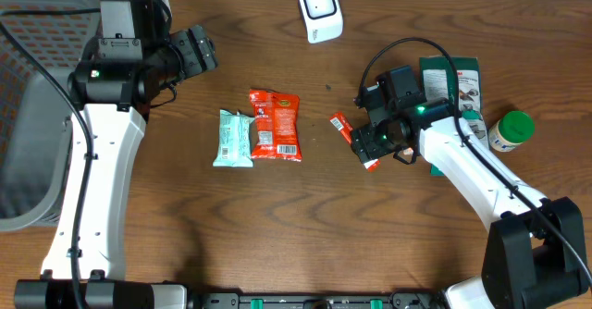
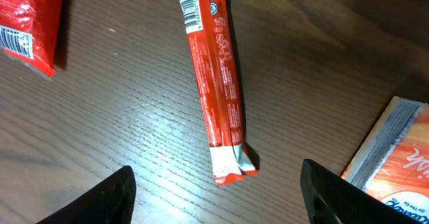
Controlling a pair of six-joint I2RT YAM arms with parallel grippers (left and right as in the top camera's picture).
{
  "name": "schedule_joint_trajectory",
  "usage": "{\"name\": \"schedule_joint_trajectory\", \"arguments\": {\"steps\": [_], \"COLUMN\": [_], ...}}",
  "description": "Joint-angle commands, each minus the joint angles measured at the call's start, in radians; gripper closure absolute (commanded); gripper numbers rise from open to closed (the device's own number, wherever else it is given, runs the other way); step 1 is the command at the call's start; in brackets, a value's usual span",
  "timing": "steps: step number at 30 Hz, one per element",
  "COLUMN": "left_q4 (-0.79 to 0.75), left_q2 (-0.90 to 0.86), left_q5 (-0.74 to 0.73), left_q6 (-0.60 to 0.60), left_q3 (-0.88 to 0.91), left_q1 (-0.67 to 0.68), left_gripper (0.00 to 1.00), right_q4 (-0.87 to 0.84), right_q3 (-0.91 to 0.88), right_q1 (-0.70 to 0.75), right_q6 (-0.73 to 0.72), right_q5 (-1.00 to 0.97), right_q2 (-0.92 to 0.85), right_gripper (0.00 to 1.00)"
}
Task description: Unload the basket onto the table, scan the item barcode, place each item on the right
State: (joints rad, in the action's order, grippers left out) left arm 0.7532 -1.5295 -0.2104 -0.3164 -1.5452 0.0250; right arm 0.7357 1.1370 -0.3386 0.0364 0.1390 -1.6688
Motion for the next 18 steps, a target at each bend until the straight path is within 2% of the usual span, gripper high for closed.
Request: {"name": "schedule_joint_trajectory", "arguments": {"steps": [1, 11, 18], "left_q4": [0.002, 0.002, 0.002], "left_q2": [0.007, 0.007, 0.007], "left_q5": [0.002, 0.002, 0.002], "left_q6": [0.008, 0.008, 0.008], "left_q3": [-0.003, -0.003, -0.003], "left_q1": [-0.003, -0.003, -0.003], "left_gripper": [0.12, 0.12, 0.12], "right_q4": [-0.003, 0.001, 0.001], "right_q3": [0.005, 0.005, 0.005], "right_q1": [0.003, 0.003, 0.0], "right_q6": [-0.006, -0.006, -0.006], "right_q5": [0.009, 0.011, 0.086], "right_q2": [-0.009, -0.009, -0.009], "right_gripper": [0.25, 0.25, 0.25]}}
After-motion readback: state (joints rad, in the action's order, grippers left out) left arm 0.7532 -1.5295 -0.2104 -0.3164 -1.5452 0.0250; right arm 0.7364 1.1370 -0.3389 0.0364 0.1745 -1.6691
